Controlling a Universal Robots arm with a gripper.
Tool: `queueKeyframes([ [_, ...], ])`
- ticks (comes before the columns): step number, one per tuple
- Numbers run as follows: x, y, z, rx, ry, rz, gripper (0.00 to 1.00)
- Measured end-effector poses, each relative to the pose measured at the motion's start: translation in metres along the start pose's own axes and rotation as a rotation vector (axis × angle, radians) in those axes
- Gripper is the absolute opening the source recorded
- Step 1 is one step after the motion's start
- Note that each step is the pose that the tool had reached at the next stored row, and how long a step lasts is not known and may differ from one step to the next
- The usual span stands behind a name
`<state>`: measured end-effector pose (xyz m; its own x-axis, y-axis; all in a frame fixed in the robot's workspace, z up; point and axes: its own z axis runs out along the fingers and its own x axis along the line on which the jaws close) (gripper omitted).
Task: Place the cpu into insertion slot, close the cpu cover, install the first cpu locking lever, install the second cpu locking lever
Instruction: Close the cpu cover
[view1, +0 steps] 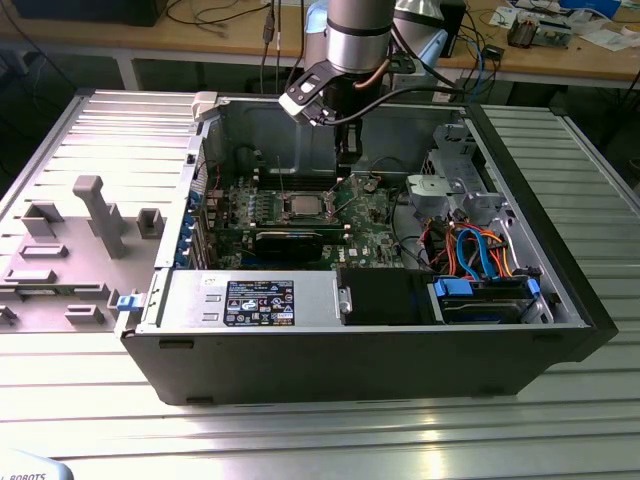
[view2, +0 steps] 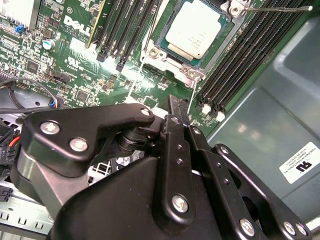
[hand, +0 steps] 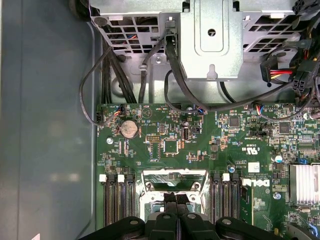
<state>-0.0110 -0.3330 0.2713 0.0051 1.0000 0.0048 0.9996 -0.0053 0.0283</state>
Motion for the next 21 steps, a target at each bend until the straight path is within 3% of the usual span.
queueKeyframes([
  [3,0.0000,0.0007,0.0001,0.0000,0.0000,0.000,0.11],
  [9,0.0001,0.0132,0.0008,0.0014,-0.0001,0.000,0.11],
  [21,0.0000,0.0144,0.0013,0.0016,0.0001,-0.002,0.11],
])
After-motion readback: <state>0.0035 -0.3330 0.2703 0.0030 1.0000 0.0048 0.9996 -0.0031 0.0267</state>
